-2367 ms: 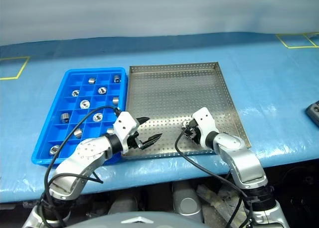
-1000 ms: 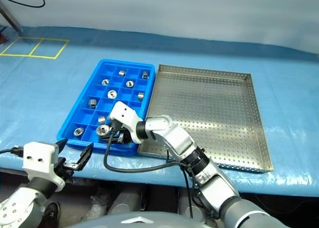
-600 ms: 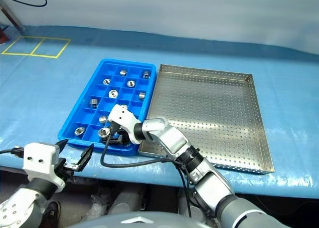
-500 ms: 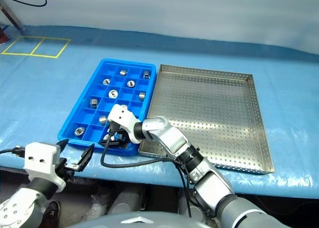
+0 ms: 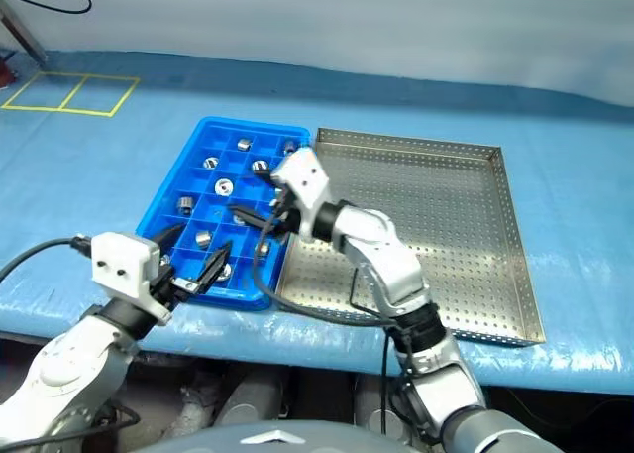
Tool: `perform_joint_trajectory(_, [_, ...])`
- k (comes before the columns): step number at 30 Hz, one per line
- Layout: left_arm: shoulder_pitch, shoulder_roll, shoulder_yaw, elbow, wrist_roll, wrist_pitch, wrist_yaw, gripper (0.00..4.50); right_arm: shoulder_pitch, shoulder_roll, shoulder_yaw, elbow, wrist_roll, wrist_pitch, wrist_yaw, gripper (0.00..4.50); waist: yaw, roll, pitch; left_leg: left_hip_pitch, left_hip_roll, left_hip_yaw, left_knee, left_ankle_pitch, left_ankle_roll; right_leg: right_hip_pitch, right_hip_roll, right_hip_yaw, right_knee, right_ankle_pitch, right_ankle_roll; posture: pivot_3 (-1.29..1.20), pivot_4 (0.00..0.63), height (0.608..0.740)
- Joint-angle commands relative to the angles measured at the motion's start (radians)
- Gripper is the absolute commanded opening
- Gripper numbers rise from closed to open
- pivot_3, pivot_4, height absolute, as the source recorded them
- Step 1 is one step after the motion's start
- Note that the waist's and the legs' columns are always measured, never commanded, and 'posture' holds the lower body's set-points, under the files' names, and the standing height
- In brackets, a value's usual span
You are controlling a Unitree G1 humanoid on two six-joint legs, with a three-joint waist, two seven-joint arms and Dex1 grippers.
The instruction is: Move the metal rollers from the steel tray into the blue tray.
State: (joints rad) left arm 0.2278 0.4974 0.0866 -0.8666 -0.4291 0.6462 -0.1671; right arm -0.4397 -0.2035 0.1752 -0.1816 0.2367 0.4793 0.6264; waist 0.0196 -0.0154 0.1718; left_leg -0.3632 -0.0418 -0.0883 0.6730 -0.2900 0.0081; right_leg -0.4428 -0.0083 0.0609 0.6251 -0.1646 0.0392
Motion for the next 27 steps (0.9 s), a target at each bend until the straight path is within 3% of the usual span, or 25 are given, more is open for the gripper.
perform_joint_trajectory(1, [-0.103, 0.013, -0.028, 0.088, 0.030, -0.041, -0.062, 4.12, 0.033, -0.114, -0.105, -0.038, -0.021, 0.012, -0.022, 3.63, -0.011, 0.000, 0.000, 0.000, 0.000, 0.001, 0.000, 0.000, 0.000, 0.000, 0.000, 0.000, 0.000, 0.000, 0.000, -0.03, 0.150, 0.740])
perform_joint_trajectory(6, [-0.249, -0.002, -0.079, 0.260, 0.074, -0.113, -0.138, 4.12, 0.093, -0.230, -0.165, 0.008, -0.003, 0.022, 0.006, 3.63, -0.063, 0.000, 0.000, 0.000, 0.001, 0.004, -0.001, 0.000, 0.001, 0.000, 0.001, 0.003, 0.000, 0.001, 0.001, -0.11, 0.150, 0.740])
perform_joint_trajectory(9, [-0.331, -0.019, -0.111, 0.363, 0.106, -0.149, -0.165, 4.12, 0.131, -0.277, -0.164, 0.029, -0.003, 0.017, 0.043, 4.49, -0.085, 0.000, 0.000, 0.001, 0.001, 0.005, 0.000, -0.001, 0.002, 0.000, 0.001, 0.005, 0.000, 0.003, 0.004, -0.14, 0.150, 0.740])
perform_joint_trajectory(15, [-0.385, -0.030, -0.157, 0.473, 0.127, -0.172, -0.247, 4.12, 0.176, -0.311, -0.138, -0.005, -0.026, -0.002, 0.054, 4.49, -0.125, 0.000, 0.000, 0.002, 0.001, 0.010, 0.000, -0.002, 0.004, 0.000, 0.002, 0.010, 0.000, 0.005, 0.008, -0.18, 0.150, 0.740])
perform_joint_trajectory(18, [-0.379, -0.026, -0.171, 0.488, 0.127, -0.174, -0.286, 4.49, 0.187, -0.302, -0.144, -0.032, -0.015, -0.002, 0.050, 4.50, -0.137, 0.000, 0.000, 0.002, 0.001, 0.010, 0.001, -0.002, 0.004, 0.000, 0.002, 0.010, 0.000, 0.005, 0.009, -0.19, 0.150, 0.740])
perform_joint_trajectory(27, [-0.381, -0.038, -0.176, 0.484, 0.146, -0.168, -0.295, 4.49, 0.212, -0.311, -0.148, -0.055, 0.017, -0.043, 0.104, 4.50, -0.153, 0.000, 0.000, 0.001, 0.001, 0.010, 0.004, -0.002, 0.004, 0.000, 0.002, 0.010, 0.000, 0.006, 0.011, -0.18, 0.150, 0.740])
